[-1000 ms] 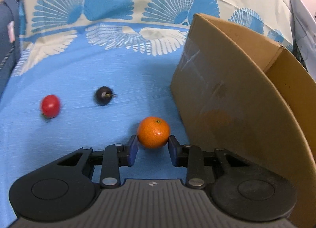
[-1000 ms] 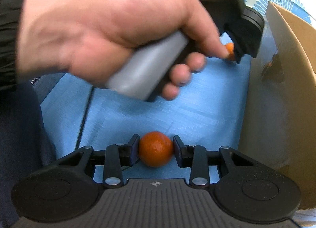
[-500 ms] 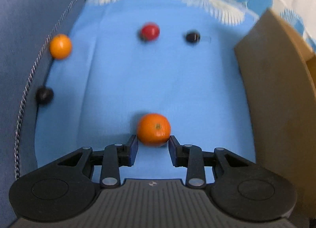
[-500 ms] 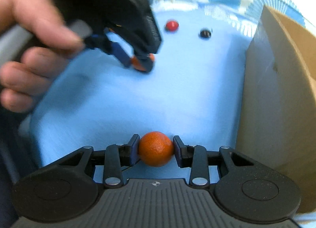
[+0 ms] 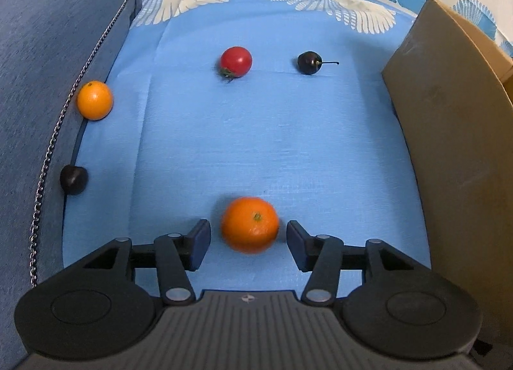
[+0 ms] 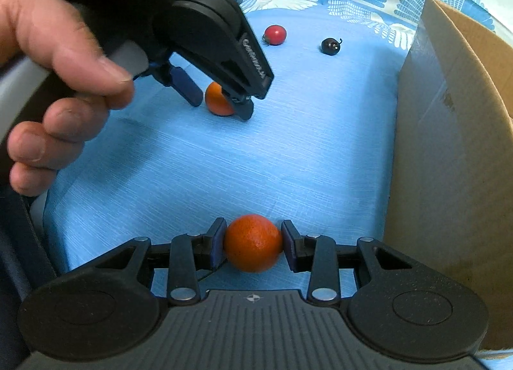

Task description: Organize fruits

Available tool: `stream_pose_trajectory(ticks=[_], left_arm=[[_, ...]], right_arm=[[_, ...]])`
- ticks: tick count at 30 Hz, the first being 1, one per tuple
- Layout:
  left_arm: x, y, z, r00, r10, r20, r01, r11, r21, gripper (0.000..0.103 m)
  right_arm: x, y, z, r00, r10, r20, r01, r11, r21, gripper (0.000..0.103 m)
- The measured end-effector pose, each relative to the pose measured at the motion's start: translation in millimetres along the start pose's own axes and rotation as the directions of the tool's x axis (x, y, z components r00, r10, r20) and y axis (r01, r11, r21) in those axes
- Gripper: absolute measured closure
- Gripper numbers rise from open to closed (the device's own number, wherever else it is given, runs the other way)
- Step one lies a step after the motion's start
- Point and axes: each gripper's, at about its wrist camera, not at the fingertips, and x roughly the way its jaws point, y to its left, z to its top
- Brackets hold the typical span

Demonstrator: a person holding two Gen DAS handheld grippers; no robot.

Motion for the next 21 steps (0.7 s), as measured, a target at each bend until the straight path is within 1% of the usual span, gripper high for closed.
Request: stream_pose_trajectory(ticks=[1,3,4,5,9,11,14,17,21], left_arm=[[1,-2,1,1.000,0.002,0.000,-0.002,1.000,0.005,0.045],[3,-5,2,1.000,0.016,0.001,-0.016,1.000,0.021,0.052],[4,-7,2,0.999,0.031,0.005,-0.031,0.999,0.033,0.061],[4,-8,3,0.999,0.040,0.010,-0.040,0.998,0.040,0.061],[0,-7,4,0.999,0.027,0.026,-0.028,0.999,0.028,0.062],[-7,-6,4,0.999,0.019,0.051,-0.020,1.000,0.016,0.062],[-22,-3,4,0.993,0.006,0.117,-0.006,1.000,-0.003,0.062],[-46,-4,1,0.977,0.001,0.215,0.001,1.000,-0.008,0.062],[-82,-9,-8,0.935,-0.030,0.353,0.038,0.999,-0.015,0.062]], right_arm=[[0,0,0,1.000,0.000,0.001,0.000,1.000,-0.002,0.064],[0,0,-1,1.000,0.001,0.002,-0.001,1.000,-0.005,0.064],[-1,0,-1,1.000,0.000,0.005,0.000,1.000,-0.005,0.064],[-2,0,-1,1.000,-0.002,0.008,0.002,1.000,-0.004,0.064],[-7,1,-1,0.999,-0.015,0.029,0.015,1.000,-0.002,0.065],[-11,0,0,0.999,-0.019,0.049,0.019,1.000,0.005,0.065],[-23,1,1,0.994,-0.026,0.106,0.026,1.000,0.003,0.065],[-41,2,4,0.982,-0.024,0.189,0.025,1.000,-0.003,0.065],[-70,1,4,0.950,-0.021,0.313,0.022,1.000,-0.001,0.065]])
